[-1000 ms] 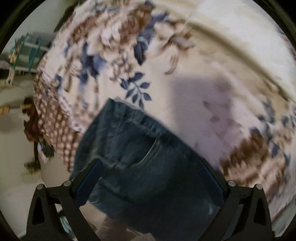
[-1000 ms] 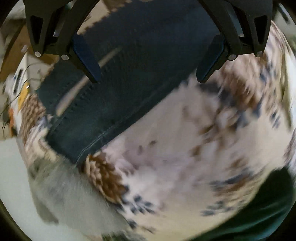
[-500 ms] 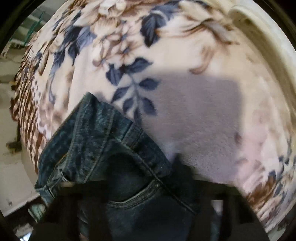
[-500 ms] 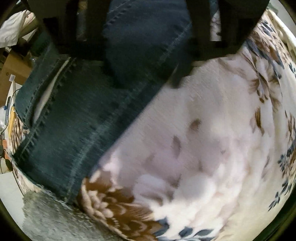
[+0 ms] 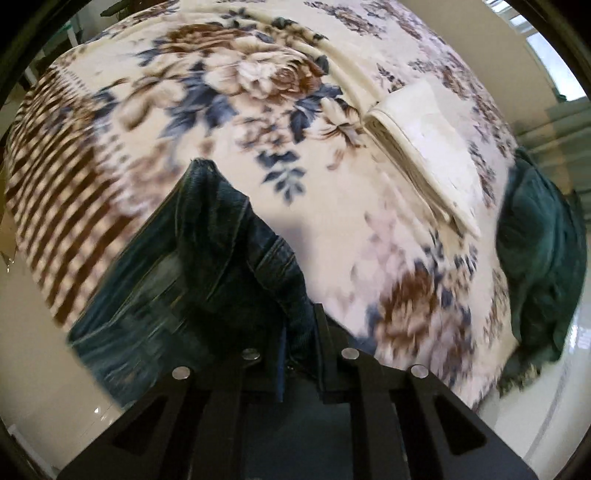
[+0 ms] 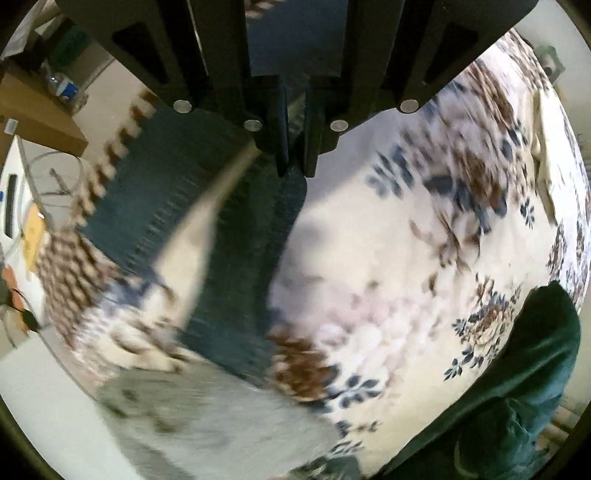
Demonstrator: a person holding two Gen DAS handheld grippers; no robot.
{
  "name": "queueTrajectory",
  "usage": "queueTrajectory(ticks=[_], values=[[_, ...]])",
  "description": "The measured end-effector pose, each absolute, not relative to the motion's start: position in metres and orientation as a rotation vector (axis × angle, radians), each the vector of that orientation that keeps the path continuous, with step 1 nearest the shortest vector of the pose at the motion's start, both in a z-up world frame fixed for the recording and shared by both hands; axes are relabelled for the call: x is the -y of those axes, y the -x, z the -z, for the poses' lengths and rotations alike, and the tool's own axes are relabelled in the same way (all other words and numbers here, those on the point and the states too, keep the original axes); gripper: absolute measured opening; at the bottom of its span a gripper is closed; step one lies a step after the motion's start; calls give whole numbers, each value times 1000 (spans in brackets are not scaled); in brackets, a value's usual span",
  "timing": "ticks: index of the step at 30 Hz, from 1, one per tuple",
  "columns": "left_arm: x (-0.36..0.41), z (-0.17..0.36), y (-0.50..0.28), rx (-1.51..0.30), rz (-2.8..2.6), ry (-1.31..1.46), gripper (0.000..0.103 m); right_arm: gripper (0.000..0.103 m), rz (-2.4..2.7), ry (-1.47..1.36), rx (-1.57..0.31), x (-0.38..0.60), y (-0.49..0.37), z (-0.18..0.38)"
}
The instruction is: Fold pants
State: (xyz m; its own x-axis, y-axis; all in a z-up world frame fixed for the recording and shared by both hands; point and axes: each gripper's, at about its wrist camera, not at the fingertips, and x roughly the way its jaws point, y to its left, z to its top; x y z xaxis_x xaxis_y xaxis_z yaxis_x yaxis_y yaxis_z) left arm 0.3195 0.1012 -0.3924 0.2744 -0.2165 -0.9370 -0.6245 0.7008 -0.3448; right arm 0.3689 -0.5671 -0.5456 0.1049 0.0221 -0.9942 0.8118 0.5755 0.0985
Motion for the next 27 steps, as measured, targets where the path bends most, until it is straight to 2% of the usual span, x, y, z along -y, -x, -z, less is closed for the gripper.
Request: queueTrajectory(ticks=[3, 5, 10, 12, 13, 14, 16, 19, 21, 22, 27], values=[[-111, 401, -258, -1333, -318, 854, 9, 7, 702, -790, -1349, 566, -306, 531], [-117, 426, -232, -1374, -353, 883, 9, 7, 711, -778, -1368, 560, -271, 528], [-133, 489, -176, -1470, -438, 948, 10, 7, 721, -787, -1425, 556, -221, 570], [-132, 503, -169, -1479, -444, 952, 12, 10, 692, -806, -1450, 558, -212, 592], [-132, 504, -167, -1463, -456, 963, 14, 21, 684, -821, -1460, 561, -205, 601], [-132, 503, -165, -1442, -467, 977, 15, 40, 657, -848, -1474, 566, -198, 610], [-125, 490, -165, -1410, -487, 944, 15, 55, 612, -915, -1469, 576, -184, 615], [-112, 461, -158, -1330, -523, 863, 25, 55, 593, -946, -1437, 596, -167, 601], [-99, 444, -157, -1301, -534, 797, 53, 58, 608, -958, -1388, 617, -157, 585], [-91, 436, -159, -1289, -528, 772, 71, 58, 617, -957, -1364, 628, -154, 577], [-38, 420, -174, -1282, -428, 611, 73, 58, 715, -967, -1270, 702, -152, 559]])
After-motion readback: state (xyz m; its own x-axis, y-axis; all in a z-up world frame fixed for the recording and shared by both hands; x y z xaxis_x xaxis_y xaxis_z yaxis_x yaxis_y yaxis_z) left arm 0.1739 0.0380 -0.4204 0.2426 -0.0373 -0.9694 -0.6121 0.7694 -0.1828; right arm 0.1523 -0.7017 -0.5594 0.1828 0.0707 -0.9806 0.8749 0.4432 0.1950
